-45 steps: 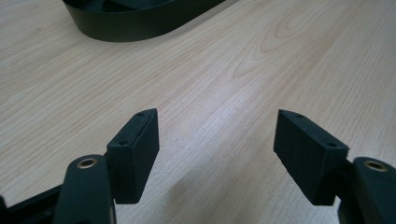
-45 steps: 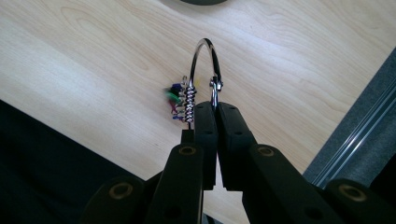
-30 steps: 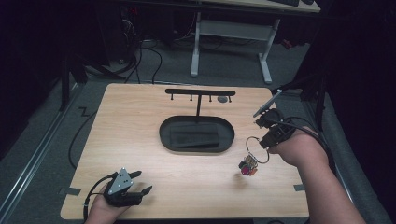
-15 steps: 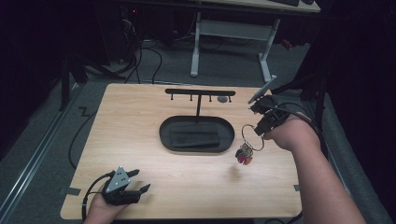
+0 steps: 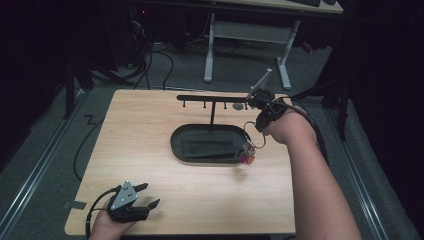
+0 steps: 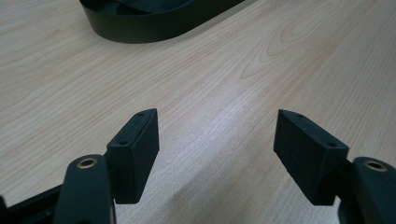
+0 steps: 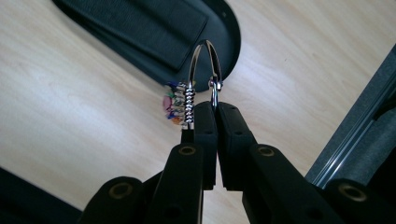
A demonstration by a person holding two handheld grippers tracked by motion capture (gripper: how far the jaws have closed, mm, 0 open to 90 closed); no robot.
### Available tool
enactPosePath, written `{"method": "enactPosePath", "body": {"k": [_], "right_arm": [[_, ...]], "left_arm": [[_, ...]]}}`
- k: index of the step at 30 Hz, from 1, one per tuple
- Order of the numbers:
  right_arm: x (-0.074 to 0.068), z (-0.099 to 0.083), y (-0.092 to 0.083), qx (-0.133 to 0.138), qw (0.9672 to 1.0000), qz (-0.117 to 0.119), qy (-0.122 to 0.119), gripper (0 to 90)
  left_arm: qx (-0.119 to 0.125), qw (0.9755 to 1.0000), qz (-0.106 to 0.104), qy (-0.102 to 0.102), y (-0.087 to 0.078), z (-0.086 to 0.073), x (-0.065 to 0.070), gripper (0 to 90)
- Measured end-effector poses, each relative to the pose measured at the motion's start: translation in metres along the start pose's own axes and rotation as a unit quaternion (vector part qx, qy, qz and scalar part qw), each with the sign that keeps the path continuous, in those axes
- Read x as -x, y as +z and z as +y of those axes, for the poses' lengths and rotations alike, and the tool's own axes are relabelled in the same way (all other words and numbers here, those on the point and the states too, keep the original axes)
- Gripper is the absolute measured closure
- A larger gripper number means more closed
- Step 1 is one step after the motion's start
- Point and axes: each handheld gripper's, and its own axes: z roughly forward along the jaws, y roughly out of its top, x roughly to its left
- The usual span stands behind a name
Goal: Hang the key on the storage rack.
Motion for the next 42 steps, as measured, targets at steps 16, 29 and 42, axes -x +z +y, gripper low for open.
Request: {"method": "enactPosePath", "body": {"k": [16,29,42], "right_arm": [[0.027,0.038,0.014,0.012,0.9998,-0.005,0.013,87.8],[0.044,0.054,0.039,0.015,0.9993,0.002,0.035,87.8],[0.046,0.065,0.056,0.013,0.9994,-0.017,0.026,87.5]], "left_arm": [[-0.003,0.9999,0.004,0.011,0.0,0.001,0.002,31.7],[-0.007,0.9999,0.003,0.014,0.001,0.0,0.005,31.7],[-0.005,0.9998,0.002,0.017,0.001,0.0,0.006,31.7]]}}
